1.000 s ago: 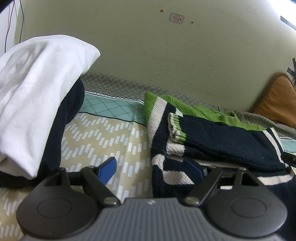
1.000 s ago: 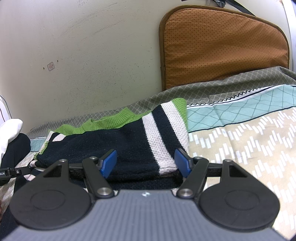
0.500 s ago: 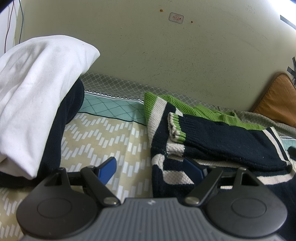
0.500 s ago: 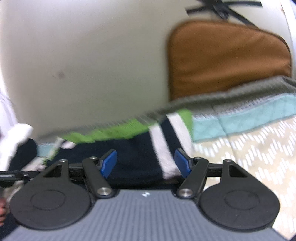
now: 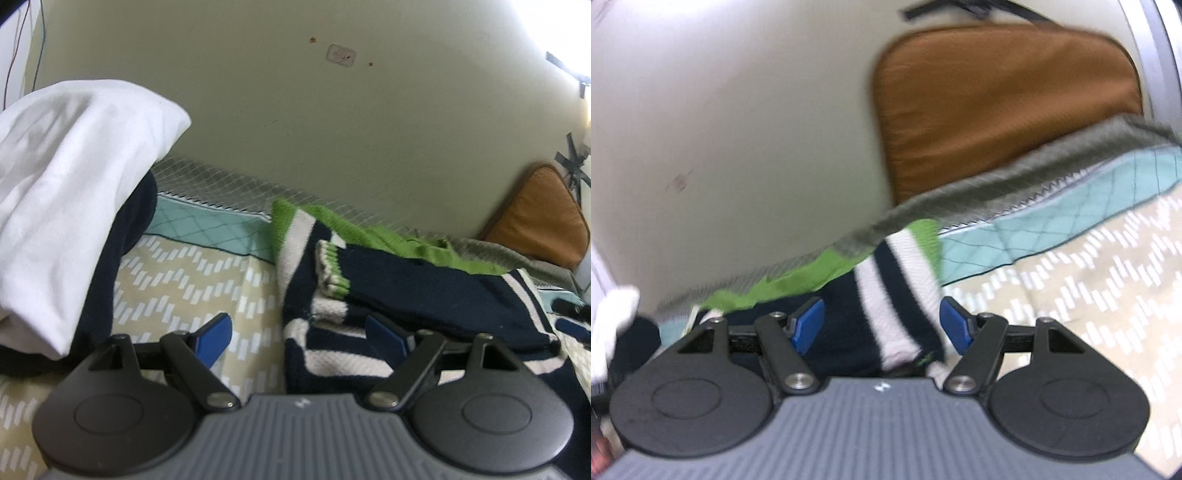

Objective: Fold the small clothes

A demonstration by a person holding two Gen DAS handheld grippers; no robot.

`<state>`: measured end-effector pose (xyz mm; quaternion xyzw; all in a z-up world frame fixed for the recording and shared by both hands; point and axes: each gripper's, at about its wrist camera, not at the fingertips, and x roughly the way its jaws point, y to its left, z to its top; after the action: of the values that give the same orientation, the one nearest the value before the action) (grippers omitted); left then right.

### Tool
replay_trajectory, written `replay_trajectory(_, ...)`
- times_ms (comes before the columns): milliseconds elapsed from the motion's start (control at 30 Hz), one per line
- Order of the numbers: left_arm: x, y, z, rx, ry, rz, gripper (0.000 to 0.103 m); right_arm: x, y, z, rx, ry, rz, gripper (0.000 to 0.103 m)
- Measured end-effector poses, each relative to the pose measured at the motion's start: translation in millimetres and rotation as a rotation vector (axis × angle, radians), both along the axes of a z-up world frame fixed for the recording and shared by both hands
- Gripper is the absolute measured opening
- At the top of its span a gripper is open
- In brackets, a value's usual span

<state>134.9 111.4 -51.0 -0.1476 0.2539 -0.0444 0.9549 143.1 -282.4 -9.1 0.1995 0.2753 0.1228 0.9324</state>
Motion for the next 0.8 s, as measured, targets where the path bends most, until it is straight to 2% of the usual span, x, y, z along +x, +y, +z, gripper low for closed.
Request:
replay_trajectory(67, 1, 0, -1, 0.012, 0.005, -0.004, 0.082, 20, -10, 6, 0.004, 0.013, -0.036, 0.072)
replay_trajectory(167, 4, 2, -2, 0.013, 0.036, -0.003, 0.082, 59, -17, 5, 0.046, 0.086, -0.034, 0.071)
replay_trajectory(200, 4, 3, -3, 0.012, 0.047, -0.001, 0.082, 71, -14, 2, 0.035, 0.121, -0.007, 0.052)
replay_trajectory(233, 4, 3, -4, 0.011, 0.057, 0.000, 0.082, 80, -9, -4, 0.003, 0.155, 0.023, 0.011)
replay_trajectory(267, 4, 4, -4, 0.012, 0.055, 0.001, 0.082, 86, -3, -12, -0.046, 0.180, 0.027, 0.010)
replay_trajectory(300, 3, 4, -4, 0.016, 0.056, 0.002, 0.082, 83, 0, -16, -0.058, 0.142, 0.012, 0.010)
replay_trajectory(400, 6, -2, -5, 0.034, 0.059, 0.004, 0.082, 83, -17, -22, 0.034, 0.134, -0.080, 0.011)
replay_trajectory(467, 5, -3, -5, 0.036, 0.060, 0.004, 0.082, 82, -22, -23, 0.050, 0.136, -0.122, 0.012)
replay_trajectory(567, 7, -4, -5, 0.037, 0.060, 0.004, 0.082, 78, -22, -21, 0.034, 0.128, -0.129, 0.021)
replay_trajectory(700, 8, -6, -5, 0.039, 0.060, 0.005, 0.082, 45, -22, -7, -0.030, 0.087, -0.147, 0.044)
replay_trajectory(800, 10, -9, -4, 0.048, 0.062, 0.002, 0.083, 6, -11, 8, -0.096, 0.066, -0.057, 0.045)
